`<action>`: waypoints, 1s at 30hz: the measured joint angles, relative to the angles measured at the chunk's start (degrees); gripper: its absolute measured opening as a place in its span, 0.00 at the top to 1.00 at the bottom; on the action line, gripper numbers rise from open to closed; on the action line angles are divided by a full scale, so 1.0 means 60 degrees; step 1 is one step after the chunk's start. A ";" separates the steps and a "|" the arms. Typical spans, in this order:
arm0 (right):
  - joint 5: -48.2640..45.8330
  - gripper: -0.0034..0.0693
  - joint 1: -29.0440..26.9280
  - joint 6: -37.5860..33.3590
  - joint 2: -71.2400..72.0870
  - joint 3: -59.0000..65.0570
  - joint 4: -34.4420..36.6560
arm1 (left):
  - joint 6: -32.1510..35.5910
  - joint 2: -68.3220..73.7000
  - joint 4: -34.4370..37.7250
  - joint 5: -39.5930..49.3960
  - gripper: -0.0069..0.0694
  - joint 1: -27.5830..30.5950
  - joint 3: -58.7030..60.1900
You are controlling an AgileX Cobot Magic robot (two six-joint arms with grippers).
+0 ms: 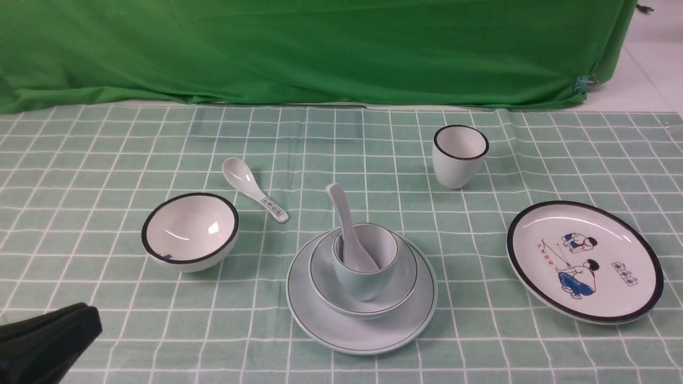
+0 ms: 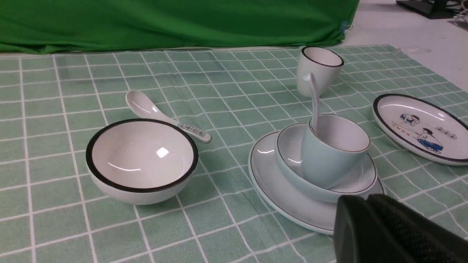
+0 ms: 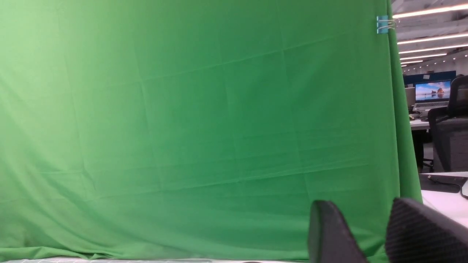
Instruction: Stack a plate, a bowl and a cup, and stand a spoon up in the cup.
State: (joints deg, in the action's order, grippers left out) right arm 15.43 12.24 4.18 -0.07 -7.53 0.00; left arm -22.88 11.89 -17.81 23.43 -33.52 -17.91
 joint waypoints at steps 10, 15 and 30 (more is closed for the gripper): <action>0.0000 0.58 0.0000 0.0000 0.0000 0.0000 0.0000 | 0.0009 -0.0071 0.0018 -0.0029 0.90 0.0000 0.0130; 0.0000 0.58 0.0000 0.0000 0.0000 0.0000 0.0000 | 0.0027 -0.0071 0.0036 -0.0061 0.90 0.0000 0.0130; 0.0000 0.58 0.0000 0.0000 0.0000 0.0009 0.0000 | 0.5070 -0.1480 0.4034 -0.3062 0.89 0.4634 0.2221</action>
State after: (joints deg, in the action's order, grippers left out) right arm 15.43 12.24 4.18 -0.07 -7.48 0.00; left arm 7.53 3.01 6.39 5.06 -5.71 -4.59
